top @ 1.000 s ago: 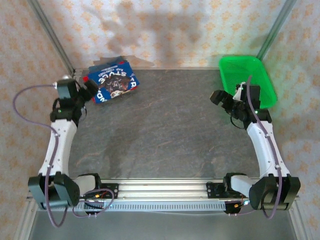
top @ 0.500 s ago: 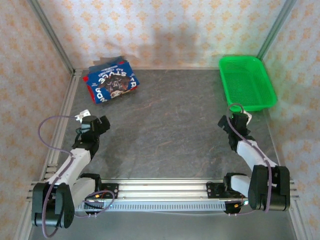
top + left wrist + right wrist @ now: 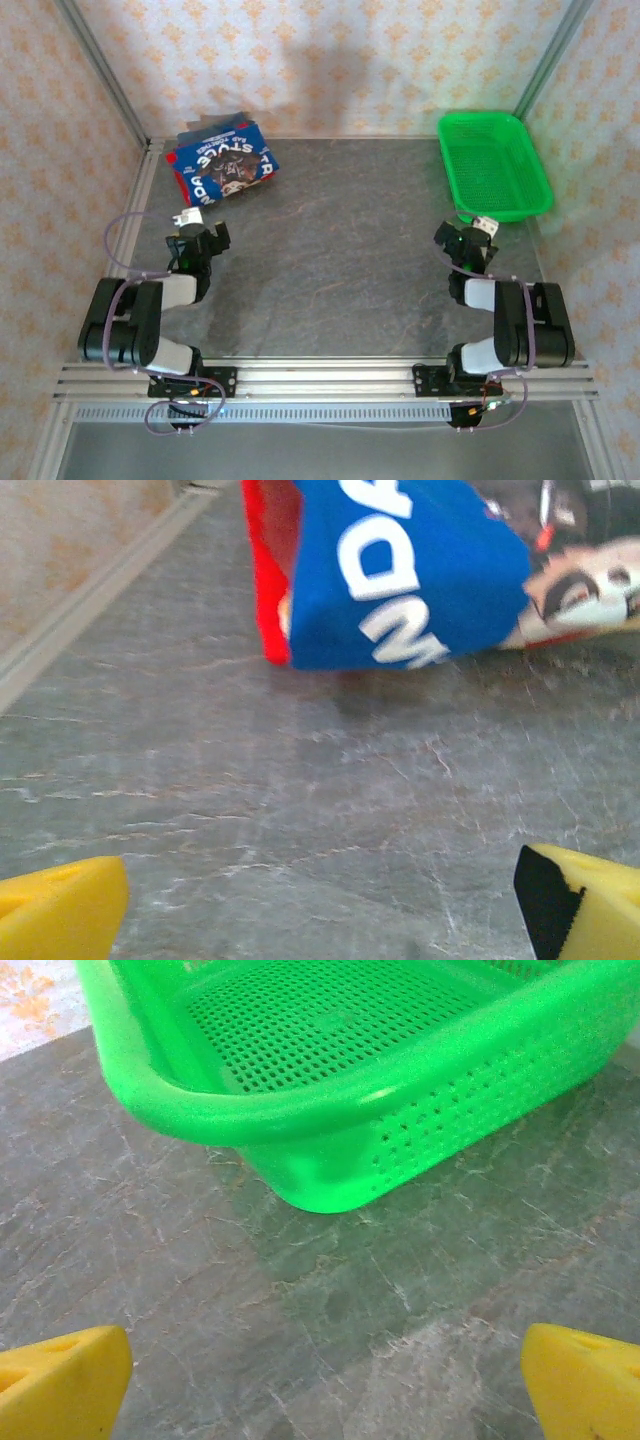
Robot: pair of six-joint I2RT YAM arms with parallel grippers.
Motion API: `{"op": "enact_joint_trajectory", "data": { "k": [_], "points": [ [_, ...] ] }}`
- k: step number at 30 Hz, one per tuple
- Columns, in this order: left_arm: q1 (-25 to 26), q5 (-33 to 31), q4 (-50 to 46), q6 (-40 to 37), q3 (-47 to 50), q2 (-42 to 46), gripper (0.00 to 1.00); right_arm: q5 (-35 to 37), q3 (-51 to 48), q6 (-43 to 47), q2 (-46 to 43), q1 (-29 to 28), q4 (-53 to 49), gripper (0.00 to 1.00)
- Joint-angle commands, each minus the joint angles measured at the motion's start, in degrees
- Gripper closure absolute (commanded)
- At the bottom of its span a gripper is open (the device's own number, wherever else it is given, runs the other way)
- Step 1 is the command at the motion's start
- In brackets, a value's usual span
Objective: Fold and stack the t-shirts
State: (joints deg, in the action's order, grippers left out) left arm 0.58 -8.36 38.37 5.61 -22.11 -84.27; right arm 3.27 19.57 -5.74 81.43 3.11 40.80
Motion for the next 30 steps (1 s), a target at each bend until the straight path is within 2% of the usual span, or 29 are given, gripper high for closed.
{"op": "enact_joint_trajectory", "data": {
  "k": [1, 2, 3, 4, 6, 8, 10, 13, 19, 30],
  "points": [
    [0.83, 0.26, 7.75, -3.47, -0.22, -1.33, 0.0, 1.64, 0.58, 3.93, 2.77, -1.96, 9.21, 0.01],
    [0.83, 0.31, 6.98, -3.31, -0.57, -0.98, 0.0, 1.76, 1.23, 4.26, 4.37, -2.38, 8.43, 0.01],
    [0.81, 0.21, 6.76, -3.3, -0.56, -1.08, 0.0, 2.67, 1.04, 5.12, 7.54, -3.13, 13.66, 0.01],
    [0.84, 0.29, 7.21, -3.37, -0.56, -1.07, 0.0, 4.82, 1.38, 5.98, 8.11, -4.3, 13.85, 0.01],
    [0.88, 0.27, 7.05, -3.42, -0.65, -1.16, 0.0, 5.17, 2.5, 5.39, 5.75, -4.3, 7.41, 0.01],
    [0.85, 0.22, 6.8, -3.53, -0.74, -1.15, 0.0, 5.34, 1.08, 5.96, 7.52, -4.42, 13.72, 0.01],
    [0.91, 0.2, 6.68, -3.56, -0.79, -1.16, 0.0, 5.26, 1.7, 5.74, 5.92, -4.44, 9.49, 0.01],
    [0.89, 0.25, 6.57, -3.45, -0.74, -1.07, 0.0, 6.56, 0.39, 5.74, 7.16, -4.75, 14.21, 0.01],
    [0.98, 0.18, 6.62, -3.62, -0.74, -1.12, 0.0, 1.04, 2.74, 7.88, 6.83, -4.77, 9.29, 0.01],
    [0.99, 0.22, 6.62, -3.64, -0.74, -1.08, 0.0, -1.22, 2.84, 8.04, 7.07, -4.19, 9.21, 0.01]
  ]
}}
